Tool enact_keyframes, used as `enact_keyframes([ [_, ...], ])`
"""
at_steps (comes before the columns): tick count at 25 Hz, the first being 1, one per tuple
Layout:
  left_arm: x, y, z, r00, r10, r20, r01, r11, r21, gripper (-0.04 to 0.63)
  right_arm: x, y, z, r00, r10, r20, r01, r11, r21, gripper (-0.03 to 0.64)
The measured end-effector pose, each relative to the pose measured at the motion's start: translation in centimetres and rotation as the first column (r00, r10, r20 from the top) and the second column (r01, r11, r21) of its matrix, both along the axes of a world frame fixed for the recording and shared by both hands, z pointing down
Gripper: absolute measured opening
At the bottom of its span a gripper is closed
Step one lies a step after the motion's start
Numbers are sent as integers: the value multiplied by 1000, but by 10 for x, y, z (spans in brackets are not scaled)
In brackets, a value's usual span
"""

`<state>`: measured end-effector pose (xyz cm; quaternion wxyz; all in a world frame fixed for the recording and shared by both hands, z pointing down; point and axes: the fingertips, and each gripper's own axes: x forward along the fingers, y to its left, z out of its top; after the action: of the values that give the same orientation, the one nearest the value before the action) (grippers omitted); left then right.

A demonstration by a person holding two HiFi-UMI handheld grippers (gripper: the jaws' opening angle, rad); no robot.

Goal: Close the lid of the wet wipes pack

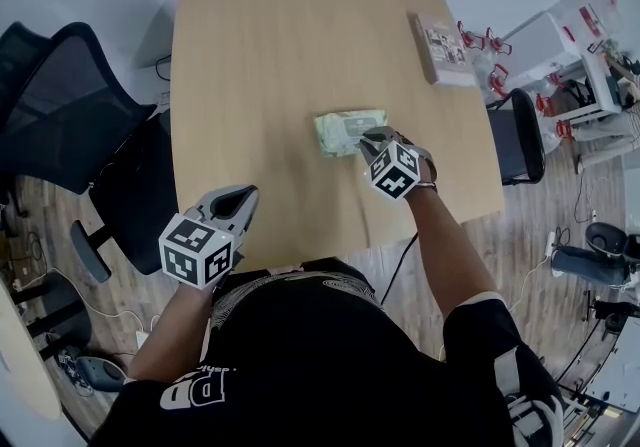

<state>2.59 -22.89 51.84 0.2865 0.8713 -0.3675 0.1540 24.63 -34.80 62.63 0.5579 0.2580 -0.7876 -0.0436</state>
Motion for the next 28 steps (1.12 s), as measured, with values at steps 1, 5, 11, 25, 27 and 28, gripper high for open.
enact_keyframes([
  [1,0,0,-1,1000,-1,-1,1,1000,0,17,0,1,1,1000,8,4,-8,1000,0,39],
  [5,3,2,-3,1000,6,-1,-6,1000,4,17,-1,2,4,1000,24,4,-24,1000,7,40],
  [11,5,2,-3,1000,4,1,-4,1000,3,17,2,3,12,999,1,-33,-1,1000,5,40],
  [25,6,-2,0,1000,-17,7,17,1000,-7,17,5,6,29,989,-129,-79,121,988,-94,39],
  [27,4,-2,-1,1000,-24,7,24,1000,-8,17,4,6,30,988,-131,-78,123,987,-101,38],
  [28,4,-1,0,1000,-27,7,27,1000,-9,17,4,6,30,988,-132,-77,123,987,-105,39],
])
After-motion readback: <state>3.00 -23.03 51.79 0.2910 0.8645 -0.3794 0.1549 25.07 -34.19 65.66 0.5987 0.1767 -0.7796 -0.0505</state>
